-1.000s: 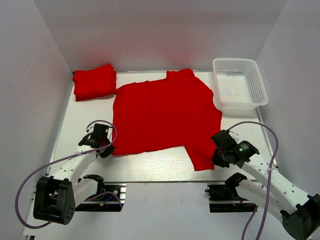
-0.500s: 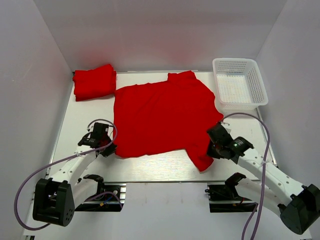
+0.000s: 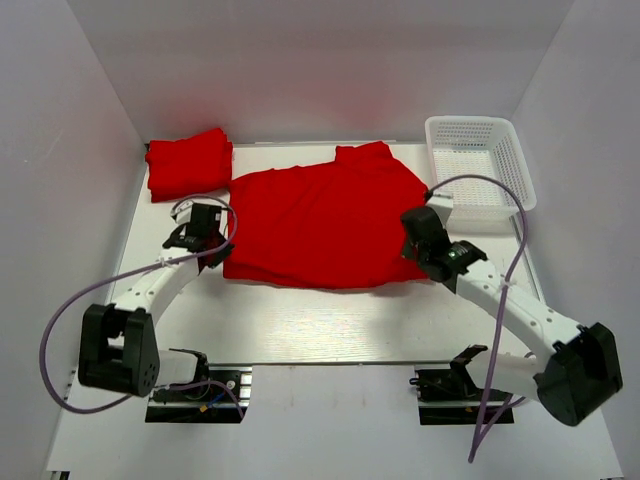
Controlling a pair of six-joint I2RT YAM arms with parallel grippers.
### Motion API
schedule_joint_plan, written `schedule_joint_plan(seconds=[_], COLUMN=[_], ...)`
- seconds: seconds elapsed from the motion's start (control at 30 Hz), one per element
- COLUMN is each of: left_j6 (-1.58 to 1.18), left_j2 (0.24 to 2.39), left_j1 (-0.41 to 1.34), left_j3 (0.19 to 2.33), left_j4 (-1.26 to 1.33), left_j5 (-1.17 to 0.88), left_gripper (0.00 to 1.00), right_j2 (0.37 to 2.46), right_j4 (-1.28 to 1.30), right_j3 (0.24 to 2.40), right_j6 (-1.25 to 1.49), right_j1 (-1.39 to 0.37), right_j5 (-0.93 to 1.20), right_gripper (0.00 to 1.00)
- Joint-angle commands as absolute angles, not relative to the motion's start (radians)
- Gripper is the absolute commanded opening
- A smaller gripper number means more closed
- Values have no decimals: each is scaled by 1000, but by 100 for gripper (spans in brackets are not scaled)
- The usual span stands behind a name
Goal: Fold and stack the t-shirts
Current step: Fold the flattened tshirt in 1/3 of the way
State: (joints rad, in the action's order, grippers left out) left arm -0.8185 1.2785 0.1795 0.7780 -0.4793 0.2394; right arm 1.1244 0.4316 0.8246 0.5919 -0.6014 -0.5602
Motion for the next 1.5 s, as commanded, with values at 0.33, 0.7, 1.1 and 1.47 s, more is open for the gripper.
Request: schedule_joint_plan(seconds=[0.33,0.7,1.1,1.47], left_j6=[-838,-704,-666,-716], left_j2=[1488,1591,1689,1819], left_j1=[163,153,153,144], left_j3=[975,1028,1097,1209], left_j4=[-419,-232,-224,-267], left_j5=[411,390,391,417], left_gripper=[0,0,0,0], right_j2=[1394,1542,1686,1900], right_j4=[192,161,166,187], right_j3=[1037,1189,1334,1511], right_j6=[440,348,268,247], right_j1=[-482,-384,-330,-290], right_j5=[-612,-561,-471,-393], right_gripper=[0,0,0,0])
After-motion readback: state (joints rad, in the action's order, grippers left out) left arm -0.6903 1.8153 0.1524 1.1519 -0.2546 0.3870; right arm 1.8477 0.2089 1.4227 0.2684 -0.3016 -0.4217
